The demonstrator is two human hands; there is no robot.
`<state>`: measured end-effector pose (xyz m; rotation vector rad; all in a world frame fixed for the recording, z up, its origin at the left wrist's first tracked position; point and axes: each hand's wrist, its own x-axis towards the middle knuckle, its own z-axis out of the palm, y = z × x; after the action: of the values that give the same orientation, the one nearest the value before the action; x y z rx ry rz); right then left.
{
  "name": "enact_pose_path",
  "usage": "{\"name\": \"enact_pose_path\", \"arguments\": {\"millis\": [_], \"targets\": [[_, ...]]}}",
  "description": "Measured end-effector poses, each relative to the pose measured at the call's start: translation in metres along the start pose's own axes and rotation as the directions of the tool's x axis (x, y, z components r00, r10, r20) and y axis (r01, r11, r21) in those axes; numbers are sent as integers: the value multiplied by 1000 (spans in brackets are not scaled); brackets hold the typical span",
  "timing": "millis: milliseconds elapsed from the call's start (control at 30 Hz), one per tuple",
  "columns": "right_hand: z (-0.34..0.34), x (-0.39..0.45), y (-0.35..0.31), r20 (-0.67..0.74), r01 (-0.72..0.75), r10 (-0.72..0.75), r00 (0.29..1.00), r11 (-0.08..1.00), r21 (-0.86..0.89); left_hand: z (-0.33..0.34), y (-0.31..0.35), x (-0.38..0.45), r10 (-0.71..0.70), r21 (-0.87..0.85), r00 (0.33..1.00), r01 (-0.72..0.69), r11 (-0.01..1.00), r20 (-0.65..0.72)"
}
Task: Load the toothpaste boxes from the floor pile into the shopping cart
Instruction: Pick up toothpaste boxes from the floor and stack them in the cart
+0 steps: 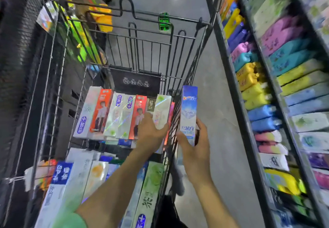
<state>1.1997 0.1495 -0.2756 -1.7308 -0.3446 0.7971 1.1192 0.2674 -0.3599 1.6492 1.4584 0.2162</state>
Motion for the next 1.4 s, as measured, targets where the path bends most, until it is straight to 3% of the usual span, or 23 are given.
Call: {"name": "enact_pose_path", "arguments": {"millis": [233, 367, 500, 600, 800, 1100, 1400], "targets": [[10, 13, 12, -10, -42, 42, 999, 997, 60, 31, -8, 30, 54, 336, 992, -89, 937, 113], [10, 20, 16, -20, -57, 58, 998, 997, 54, 41, -11, 39, 76, 485, 996, -87, 870, 42], [8, 22, 21, -16, -64, 64, 998, 998, 26, 50, -19, 45, 9, 355, 999, -20, 935, 32], [9, 22, 22, -12, -67, 67, 998, 998, 14, 56, -22, 47, 20, 359, 1000, -24, 933, 15], [8, 21, 18, 7, -57, 57, 998, 998, -12, 63, -46, 45, 198, 425, 966, -110, 899, -167], [8, 17, 12, -9, -52, 52, 999, 998, -40, 30, -73, 36, 269, 594, 963, -235, 769, 32], [39, -10, -12, 89, 2, 3, 996, 998, -58, -54, -95, 7, 266, 569, 964, -205, 796, -24]]}}
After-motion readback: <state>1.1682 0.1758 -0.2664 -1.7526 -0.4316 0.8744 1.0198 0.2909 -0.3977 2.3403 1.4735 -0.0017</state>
